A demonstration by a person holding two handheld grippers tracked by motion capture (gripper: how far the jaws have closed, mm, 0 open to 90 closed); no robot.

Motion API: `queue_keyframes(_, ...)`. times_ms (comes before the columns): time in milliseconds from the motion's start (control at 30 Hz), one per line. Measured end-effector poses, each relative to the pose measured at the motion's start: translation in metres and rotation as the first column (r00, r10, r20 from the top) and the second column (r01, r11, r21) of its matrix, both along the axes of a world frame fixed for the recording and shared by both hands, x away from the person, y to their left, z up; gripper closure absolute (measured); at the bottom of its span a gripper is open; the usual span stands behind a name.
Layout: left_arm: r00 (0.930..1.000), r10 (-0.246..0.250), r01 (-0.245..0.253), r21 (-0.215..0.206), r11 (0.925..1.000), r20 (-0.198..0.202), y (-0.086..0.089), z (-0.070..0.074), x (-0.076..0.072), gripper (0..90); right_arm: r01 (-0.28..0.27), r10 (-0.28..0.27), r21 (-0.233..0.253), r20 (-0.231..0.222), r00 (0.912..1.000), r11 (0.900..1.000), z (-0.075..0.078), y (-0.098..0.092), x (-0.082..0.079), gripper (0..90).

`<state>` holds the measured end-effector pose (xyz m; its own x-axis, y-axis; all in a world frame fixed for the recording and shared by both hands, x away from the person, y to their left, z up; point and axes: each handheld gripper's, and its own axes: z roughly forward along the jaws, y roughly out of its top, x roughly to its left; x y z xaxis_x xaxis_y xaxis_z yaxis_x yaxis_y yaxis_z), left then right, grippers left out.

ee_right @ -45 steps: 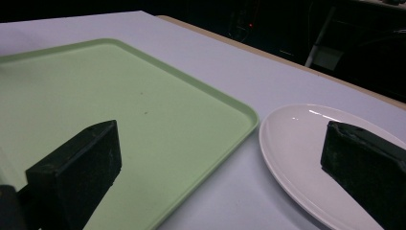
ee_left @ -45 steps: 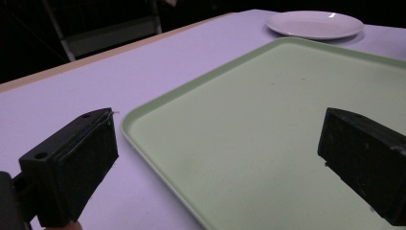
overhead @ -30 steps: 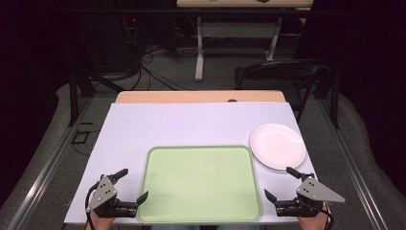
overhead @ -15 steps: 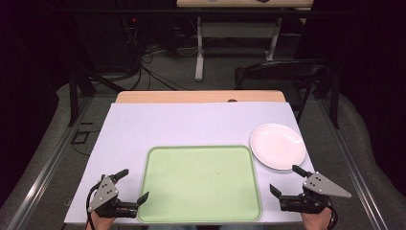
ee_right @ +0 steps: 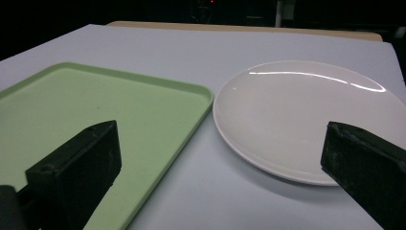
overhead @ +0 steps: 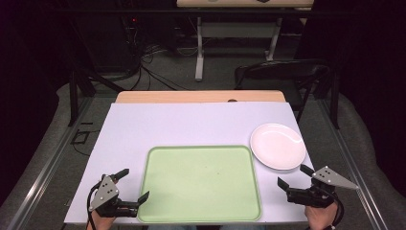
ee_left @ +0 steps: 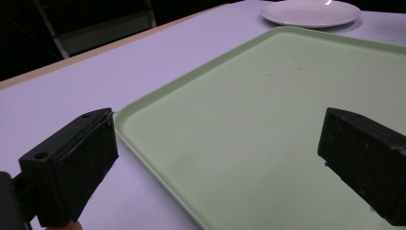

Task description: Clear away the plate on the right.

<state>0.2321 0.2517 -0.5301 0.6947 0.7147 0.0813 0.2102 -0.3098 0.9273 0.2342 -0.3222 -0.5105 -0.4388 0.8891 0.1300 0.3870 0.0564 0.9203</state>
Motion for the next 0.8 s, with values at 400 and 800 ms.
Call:
queue_keyframes(400,1.0,0.003,-0.003,0.008,1.0,0.005,0.001,0.0,0.0,0.0,0.075,-0.071,0.07,-0.06,0.9957,0.995,-0.006,-0.018,0.006,0.0)
queue_keyframes(800,1.0,0.003,-0.003,0.009,1.0,0.006,-0.001,-0.001,0.0,0.0,0.134,-0.122,0.107,-0.112,0.9861,0.985,-0.011,-0.027,0.015,0.0)
